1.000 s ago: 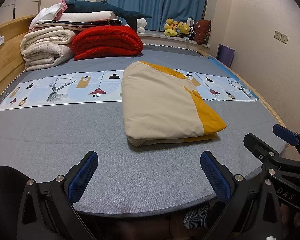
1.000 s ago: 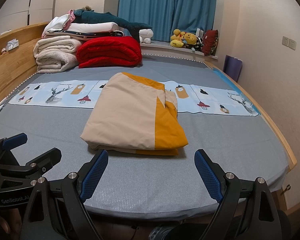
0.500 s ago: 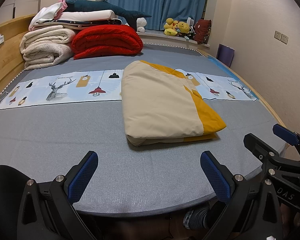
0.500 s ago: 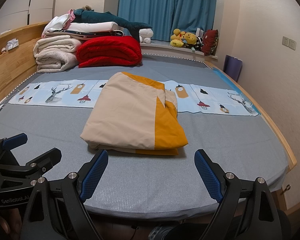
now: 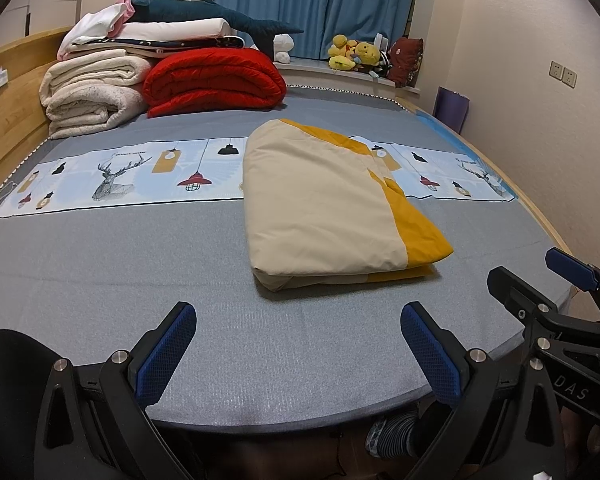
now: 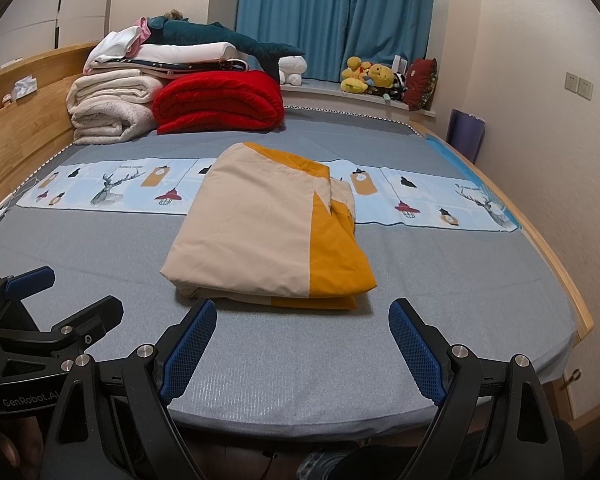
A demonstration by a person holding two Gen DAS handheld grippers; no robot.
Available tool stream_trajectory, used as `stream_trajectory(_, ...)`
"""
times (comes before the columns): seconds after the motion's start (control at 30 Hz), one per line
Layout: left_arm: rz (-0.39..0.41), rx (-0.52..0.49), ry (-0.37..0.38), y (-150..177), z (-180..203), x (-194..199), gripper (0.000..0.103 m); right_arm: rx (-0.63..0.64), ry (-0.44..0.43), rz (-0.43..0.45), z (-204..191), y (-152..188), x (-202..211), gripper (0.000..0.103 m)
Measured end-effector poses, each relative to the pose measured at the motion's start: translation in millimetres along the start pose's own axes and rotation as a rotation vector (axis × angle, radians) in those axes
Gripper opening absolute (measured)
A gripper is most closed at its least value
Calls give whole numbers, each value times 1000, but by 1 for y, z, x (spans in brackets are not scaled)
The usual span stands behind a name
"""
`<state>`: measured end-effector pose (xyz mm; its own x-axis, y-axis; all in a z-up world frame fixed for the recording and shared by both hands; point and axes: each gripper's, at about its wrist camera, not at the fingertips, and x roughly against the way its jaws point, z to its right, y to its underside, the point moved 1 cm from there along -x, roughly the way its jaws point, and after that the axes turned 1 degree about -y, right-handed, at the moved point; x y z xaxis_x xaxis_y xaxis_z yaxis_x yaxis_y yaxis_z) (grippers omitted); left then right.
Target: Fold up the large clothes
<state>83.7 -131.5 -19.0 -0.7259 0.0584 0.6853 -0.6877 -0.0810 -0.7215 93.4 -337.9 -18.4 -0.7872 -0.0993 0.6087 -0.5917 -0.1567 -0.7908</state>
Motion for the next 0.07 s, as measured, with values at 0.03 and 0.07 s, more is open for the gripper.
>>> stream_trajectory(0.03, -1, 0, 0, 0, 0, 0, 102, -1, 0, 0, 0, 0, 0, 88)
stream_trajectory(0.07, -3, 0, 0, 0, 0, 0, 102, 1, 0, -2, 0, 0, 0, 88)
